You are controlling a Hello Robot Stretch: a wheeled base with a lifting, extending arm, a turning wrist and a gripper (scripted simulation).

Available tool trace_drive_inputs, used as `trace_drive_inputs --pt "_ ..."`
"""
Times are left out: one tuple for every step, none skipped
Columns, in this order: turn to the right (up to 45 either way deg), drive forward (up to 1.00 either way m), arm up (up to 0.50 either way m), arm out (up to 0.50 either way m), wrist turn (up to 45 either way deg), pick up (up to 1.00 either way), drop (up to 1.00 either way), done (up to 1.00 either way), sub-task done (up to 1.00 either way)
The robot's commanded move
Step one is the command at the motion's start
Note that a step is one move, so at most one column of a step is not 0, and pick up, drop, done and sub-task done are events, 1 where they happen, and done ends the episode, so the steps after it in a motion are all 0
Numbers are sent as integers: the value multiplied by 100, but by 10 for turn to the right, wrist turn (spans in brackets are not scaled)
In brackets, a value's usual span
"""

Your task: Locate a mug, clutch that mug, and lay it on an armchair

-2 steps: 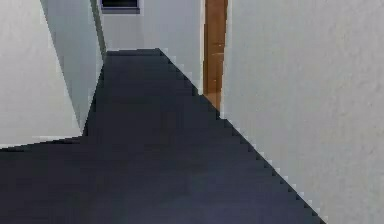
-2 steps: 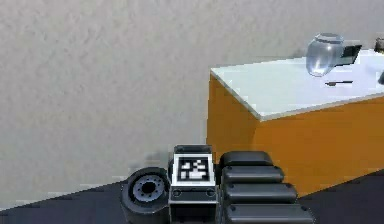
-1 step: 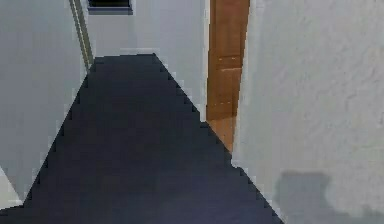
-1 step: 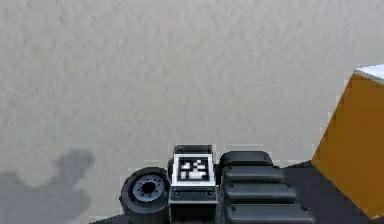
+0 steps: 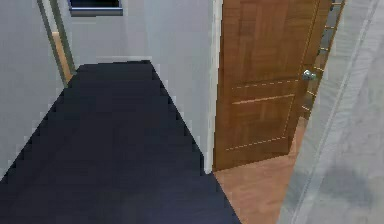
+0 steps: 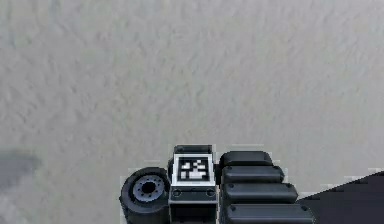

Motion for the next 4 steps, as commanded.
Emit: trace_drive_inputs --pt "0 70 0 0 0 0 0 0 0" --pt "60 0 0 0 0 0 0 0 0" --pt "0 25 0 0 0 0 0 0 0" --pt "450 0 0 0 0 0 0 0 0"
